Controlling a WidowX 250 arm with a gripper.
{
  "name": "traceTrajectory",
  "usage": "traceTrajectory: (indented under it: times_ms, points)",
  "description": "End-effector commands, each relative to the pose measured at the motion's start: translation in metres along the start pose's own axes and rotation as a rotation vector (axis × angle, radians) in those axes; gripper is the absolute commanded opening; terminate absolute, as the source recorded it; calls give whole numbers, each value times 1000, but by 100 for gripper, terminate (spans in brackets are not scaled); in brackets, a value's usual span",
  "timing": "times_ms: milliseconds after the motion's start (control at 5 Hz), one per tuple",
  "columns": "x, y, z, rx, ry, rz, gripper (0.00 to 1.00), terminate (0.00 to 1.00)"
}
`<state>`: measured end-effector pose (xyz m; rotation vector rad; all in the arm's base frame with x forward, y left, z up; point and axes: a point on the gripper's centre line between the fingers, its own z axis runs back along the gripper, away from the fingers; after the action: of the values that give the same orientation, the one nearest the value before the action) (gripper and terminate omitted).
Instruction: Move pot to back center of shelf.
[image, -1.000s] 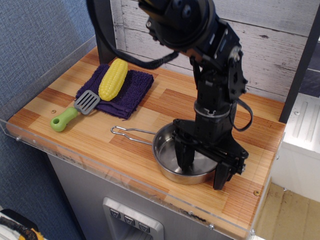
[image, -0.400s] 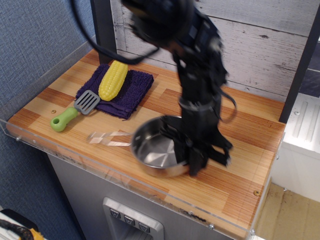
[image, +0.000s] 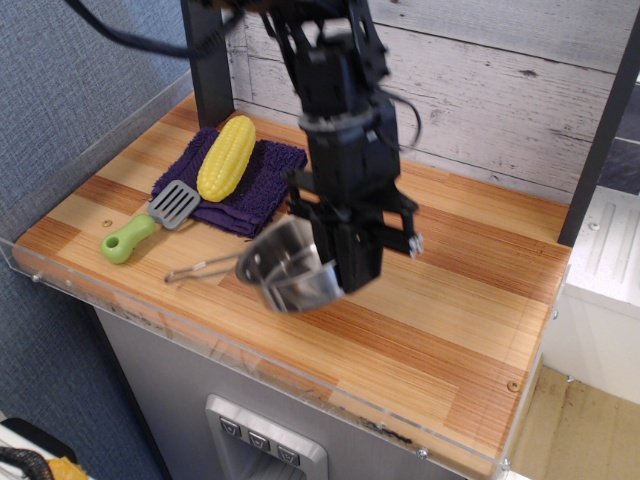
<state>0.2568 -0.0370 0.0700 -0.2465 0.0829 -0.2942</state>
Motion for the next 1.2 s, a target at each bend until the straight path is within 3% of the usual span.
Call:
traceTrajectory:
  times_ms: [0, 200, 400, 800, 1000]
  points:
    - [25, 6, 40, 76, 14, -76, 0, 0]
    - [54, 3, 34, 101, 35, -147, 0, 0]
    - [72, 3, 23, 132, -35, -178, 0, 0]
    - [87, -4, -8, 206, -56, -290, 0, 0]
    - [94, -8, -21, 194, -52, -355, 0, 0]
